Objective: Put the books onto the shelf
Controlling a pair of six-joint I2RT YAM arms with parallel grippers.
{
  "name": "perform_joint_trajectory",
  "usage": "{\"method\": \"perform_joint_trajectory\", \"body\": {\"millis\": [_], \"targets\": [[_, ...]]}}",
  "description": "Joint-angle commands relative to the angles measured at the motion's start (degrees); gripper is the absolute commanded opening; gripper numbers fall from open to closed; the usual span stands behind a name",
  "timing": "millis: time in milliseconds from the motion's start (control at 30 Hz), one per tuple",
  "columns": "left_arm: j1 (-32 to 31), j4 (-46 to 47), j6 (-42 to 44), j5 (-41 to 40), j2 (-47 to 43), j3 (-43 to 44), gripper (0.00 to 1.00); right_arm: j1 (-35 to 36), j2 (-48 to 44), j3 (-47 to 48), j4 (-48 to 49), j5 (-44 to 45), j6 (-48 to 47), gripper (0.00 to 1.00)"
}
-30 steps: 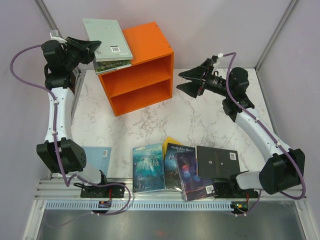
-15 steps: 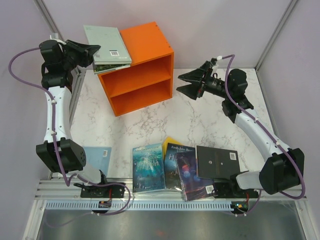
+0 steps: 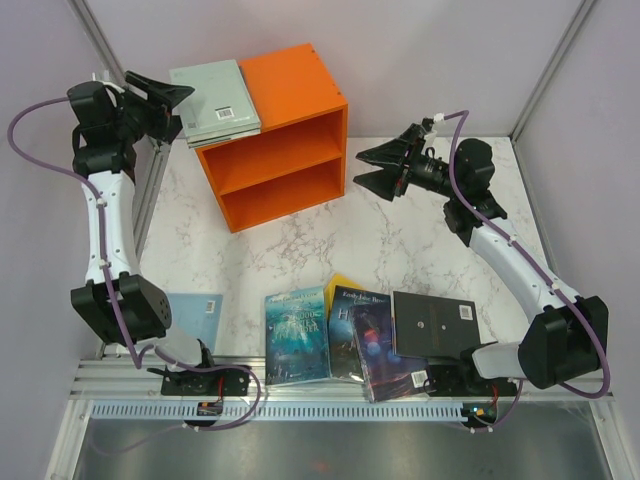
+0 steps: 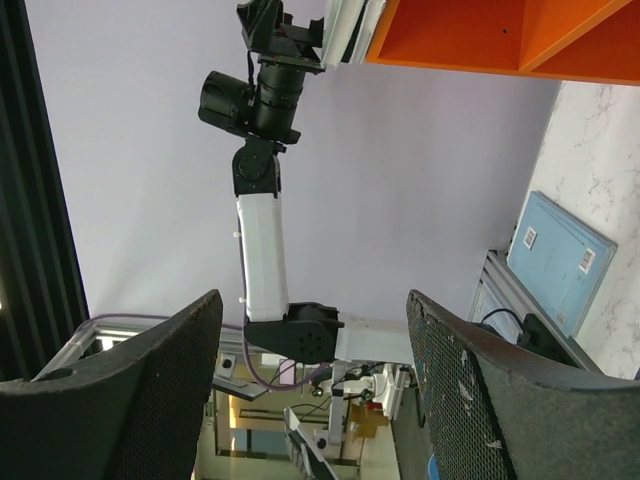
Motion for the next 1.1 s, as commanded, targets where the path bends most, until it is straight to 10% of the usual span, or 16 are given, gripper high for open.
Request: {"method": "perform_joint_trajectory", "body": {"millis": [0,567,733,1067], "targets": [[1.5,-1.1,3.9,1.0,-0.2,5.5,0.76,-0.4,-1.2,-0.5,0.6,-0.3,-1.2,0.78],[2.0,-33.0,23.5,-20.0,-9.9,13.4,0.87,0.4,2.3,8.8,-22.9,2.6,-22.7,0.76],[2.0,-39.1,26.4,-26.9,-17.1,1.9,0.89,11.6,11.5,23.8,-46.9,7.7,-41.2,0.76],[2.0,-42.1,20.7,-36.9,-28.9,-26.8,0.9,28.1,24.9,26.2,-47.7,10.6,-46.2,0.75]]}}
